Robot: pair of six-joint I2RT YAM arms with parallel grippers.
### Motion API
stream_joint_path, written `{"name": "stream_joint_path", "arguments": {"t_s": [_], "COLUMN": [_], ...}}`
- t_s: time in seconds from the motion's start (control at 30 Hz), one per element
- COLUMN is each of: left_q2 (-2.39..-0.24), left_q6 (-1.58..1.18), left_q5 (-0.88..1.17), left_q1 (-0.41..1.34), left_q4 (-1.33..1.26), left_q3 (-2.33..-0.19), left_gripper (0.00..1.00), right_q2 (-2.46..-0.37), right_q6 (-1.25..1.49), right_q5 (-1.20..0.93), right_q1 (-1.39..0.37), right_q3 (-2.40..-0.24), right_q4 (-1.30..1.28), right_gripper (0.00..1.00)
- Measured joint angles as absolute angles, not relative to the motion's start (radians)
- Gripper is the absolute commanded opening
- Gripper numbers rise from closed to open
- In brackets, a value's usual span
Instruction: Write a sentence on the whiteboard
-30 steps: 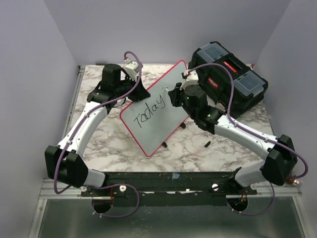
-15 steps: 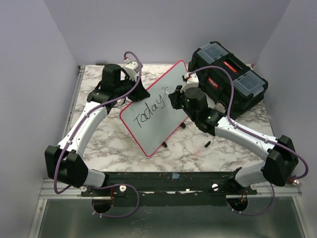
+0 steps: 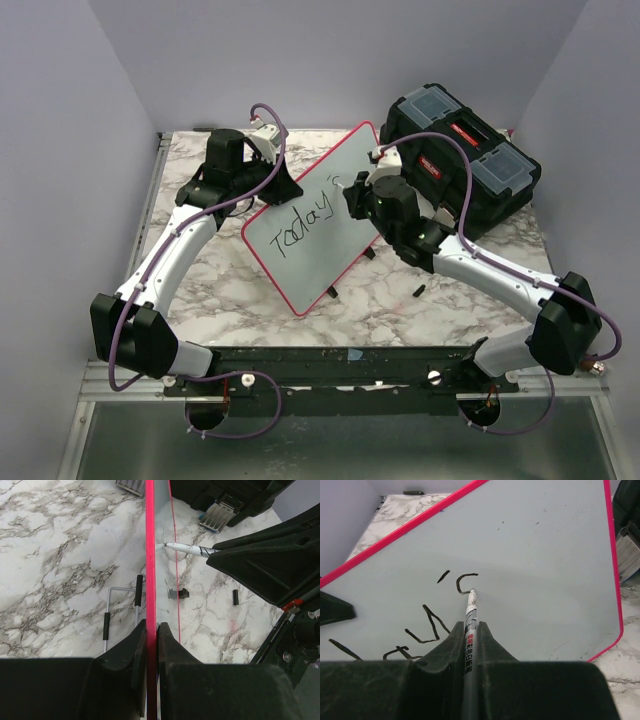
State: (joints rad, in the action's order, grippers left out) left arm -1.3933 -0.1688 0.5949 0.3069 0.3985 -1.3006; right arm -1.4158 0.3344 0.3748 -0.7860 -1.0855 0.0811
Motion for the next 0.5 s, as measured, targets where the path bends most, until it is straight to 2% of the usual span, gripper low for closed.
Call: {"name": "stream_joint_path", "arguments": {"t_s": [0.5], "left_q2": [-1.393], "left_q6": [-0.169], "left_q5": [0.596], "left_q1": [0.307], "left_q4": [0.398], "left_q3": [-1.301], "left_gripper": [0.00], "right_q2": [-1.427], "right_q6": [0.323], "right_q5": [0.395], "right_q1": [-0.771], "right_q3": [-1.081], "right_q4": [0.081], "right_gripper": [0.01]}}
